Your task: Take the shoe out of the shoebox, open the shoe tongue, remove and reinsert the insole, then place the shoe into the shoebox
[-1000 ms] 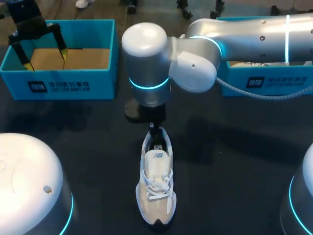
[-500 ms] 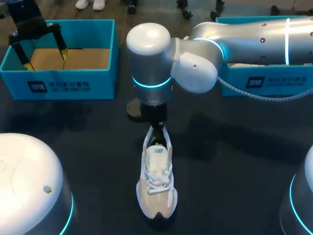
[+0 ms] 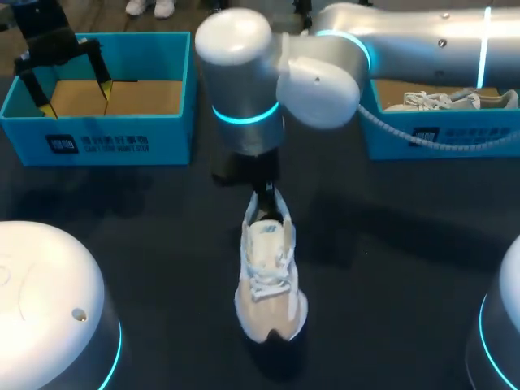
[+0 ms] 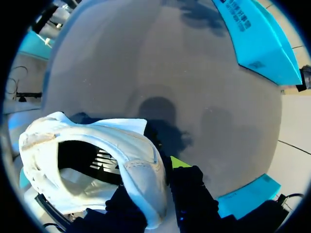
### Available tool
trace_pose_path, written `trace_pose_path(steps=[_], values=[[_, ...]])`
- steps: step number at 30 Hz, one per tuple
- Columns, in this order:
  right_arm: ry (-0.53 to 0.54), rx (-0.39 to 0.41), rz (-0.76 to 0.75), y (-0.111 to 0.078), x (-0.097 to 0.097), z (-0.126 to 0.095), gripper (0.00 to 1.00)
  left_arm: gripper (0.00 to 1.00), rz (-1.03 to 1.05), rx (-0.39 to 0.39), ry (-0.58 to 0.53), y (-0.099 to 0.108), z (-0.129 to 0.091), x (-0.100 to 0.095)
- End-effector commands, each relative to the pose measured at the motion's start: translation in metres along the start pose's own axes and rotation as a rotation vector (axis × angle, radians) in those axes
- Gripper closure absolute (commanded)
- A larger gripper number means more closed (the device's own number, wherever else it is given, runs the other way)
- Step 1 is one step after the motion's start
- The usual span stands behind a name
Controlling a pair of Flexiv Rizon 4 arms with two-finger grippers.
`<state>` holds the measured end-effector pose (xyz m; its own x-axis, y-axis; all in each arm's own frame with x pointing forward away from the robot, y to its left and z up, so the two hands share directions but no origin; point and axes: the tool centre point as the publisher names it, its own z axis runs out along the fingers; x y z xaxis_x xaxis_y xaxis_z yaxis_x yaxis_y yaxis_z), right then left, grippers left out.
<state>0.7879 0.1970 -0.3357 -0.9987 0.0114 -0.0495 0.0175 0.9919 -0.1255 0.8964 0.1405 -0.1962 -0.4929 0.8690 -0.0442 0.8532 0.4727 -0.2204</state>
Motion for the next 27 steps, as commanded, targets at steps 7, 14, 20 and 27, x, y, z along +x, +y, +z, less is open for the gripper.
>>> trace_pose_path(steps=[7, 14, 20, 27], values=[[-0.016, 0.053, -0.026, -0.050, -0.030, -0.095, 1.00, 0.00, 0.001, 0.001, 0.003, 0.001, 0.000, 0.000], [-0.003, 0.027, 0.018, -0.070, -0.046, -0.117, 1.00, 0.00, 0.001, 0.001, 0.003, 0.001, 0.000, 0.000], [-0.003, 0.027, 0.018, -0.070, -0.046, -0.117, 1.00, 0.00, 0.001, 0.001, 0.003, 0.001, 0.000, 0.000], [0.025, 0.024, 0.037, -0.078, -0.051, -0.115, 1.00, 0.00, 0.001, 0.001, 0.003, 0.001, 0.000, 0.000]])
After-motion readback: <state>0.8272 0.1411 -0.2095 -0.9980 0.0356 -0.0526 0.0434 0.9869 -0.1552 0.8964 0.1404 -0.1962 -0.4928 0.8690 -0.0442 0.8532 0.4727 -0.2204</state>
